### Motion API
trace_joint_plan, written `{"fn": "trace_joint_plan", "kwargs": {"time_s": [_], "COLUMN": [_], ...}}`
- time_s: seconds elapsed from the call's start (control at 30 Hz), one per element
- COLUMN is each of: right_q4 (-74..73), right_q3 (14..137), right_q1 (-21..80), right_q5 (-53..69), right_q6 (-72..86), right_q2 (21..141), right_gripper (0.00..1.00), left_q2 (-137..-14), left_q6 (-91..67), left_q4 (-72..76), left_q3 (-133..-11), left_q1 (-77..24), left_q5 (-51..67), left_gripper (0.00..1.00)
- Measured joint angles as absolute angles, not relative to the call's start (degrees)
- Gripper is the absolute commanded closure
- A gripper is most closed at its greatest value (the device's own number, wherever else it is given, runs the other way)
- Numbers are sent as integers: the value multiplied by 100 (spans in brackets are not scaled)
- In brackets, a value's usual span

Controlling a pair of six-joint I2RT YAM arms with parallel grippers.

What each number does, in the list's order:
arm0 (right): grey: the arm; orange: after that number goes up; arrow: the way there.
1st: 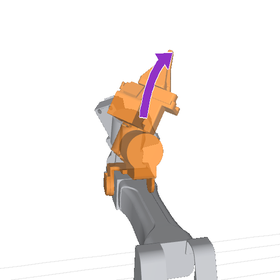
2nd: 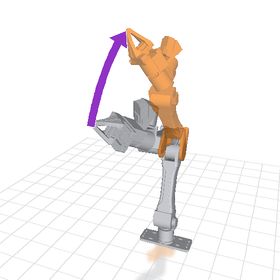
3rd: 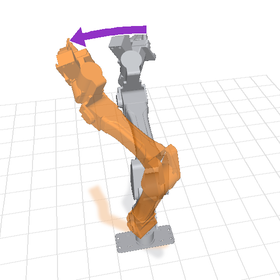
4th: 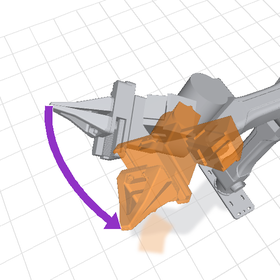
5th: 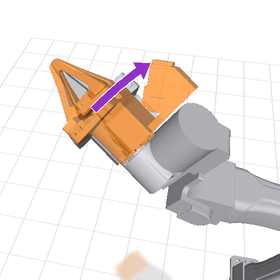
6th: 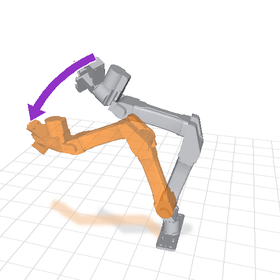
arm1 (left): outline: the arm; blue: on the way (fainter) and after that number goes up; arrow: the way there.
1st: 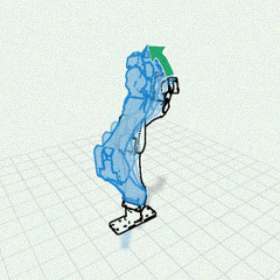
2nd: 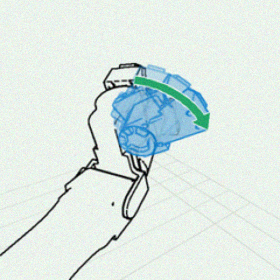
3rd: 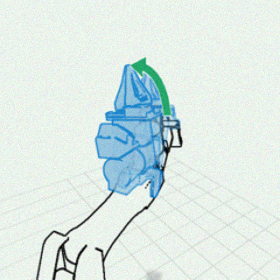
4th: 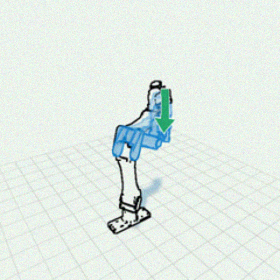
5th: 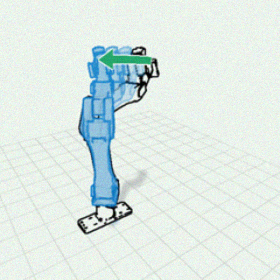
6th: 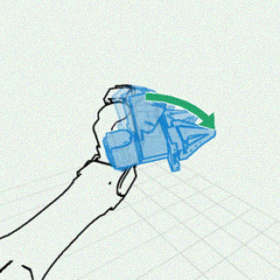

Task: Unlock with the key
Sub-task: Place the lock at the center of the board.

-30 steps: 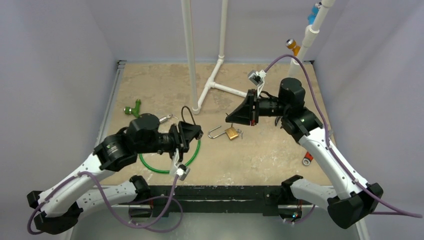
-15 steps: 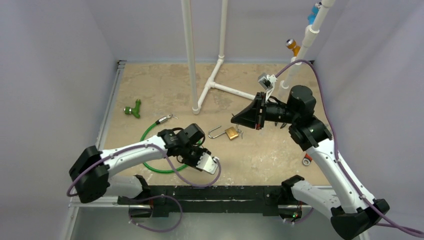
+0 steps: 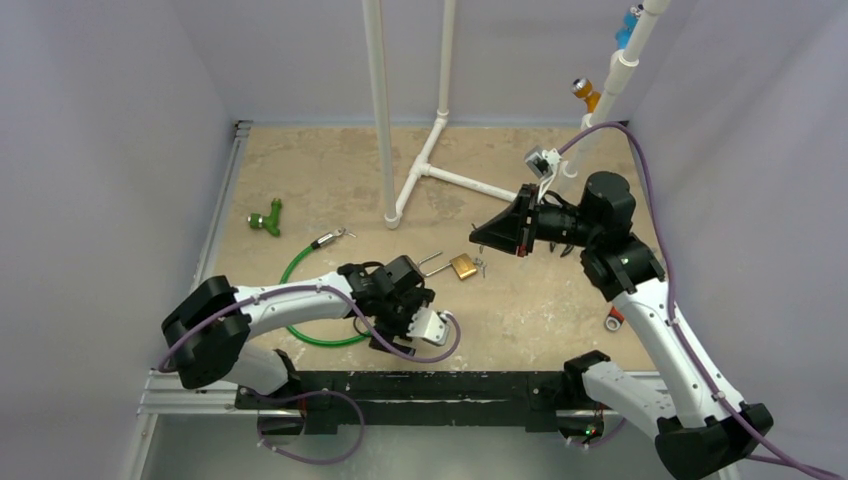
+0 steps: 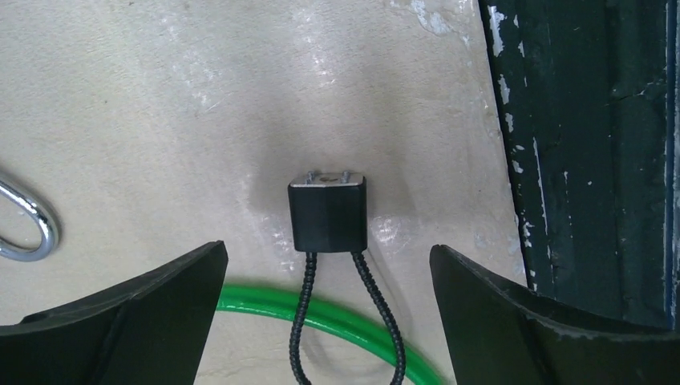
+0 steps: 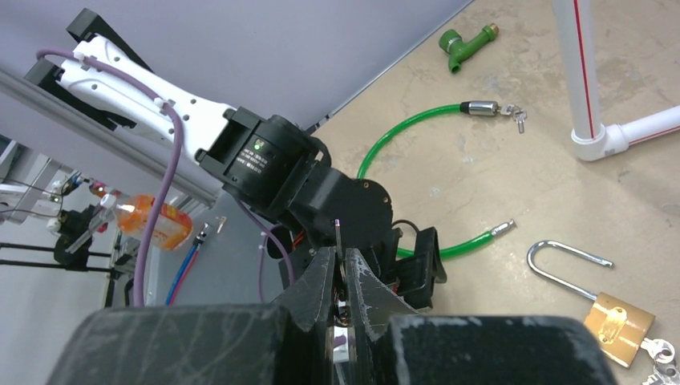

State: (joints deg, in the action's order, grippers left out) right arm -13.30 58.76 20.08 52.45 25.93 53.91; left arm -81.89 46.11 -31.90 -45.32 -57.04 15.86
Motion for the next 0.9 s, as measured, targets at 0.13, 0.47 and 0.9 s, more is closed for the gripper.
{"fn": "trace_joint_plan", "kwargs": {"time_s": [0.13, 0.47, 0.9], "right_q4": [-1328, -1284, -1284], "right_q3": [5835, 5782, 5782], "right_q1": [1964, 1894, 1846], "right_q5": [5275, 5360, 5360], "right_q6": [2613, 2700, 2727], "right_q2": [5330, 5240, 5242], "right_gripper": [100, 100, 100], "left_q2": [-8197, -8562, -9349], "left_q6": [4648, 5234, 5677], "left_q4": [-3573, -4204, -4239], "left_q3": [-4807, -5297, -5422], "left_q1": [-5406, -4899, -4923], "left_q5": [1918, 2574, 2001], "left_gripper": [0, 41, 61]}}
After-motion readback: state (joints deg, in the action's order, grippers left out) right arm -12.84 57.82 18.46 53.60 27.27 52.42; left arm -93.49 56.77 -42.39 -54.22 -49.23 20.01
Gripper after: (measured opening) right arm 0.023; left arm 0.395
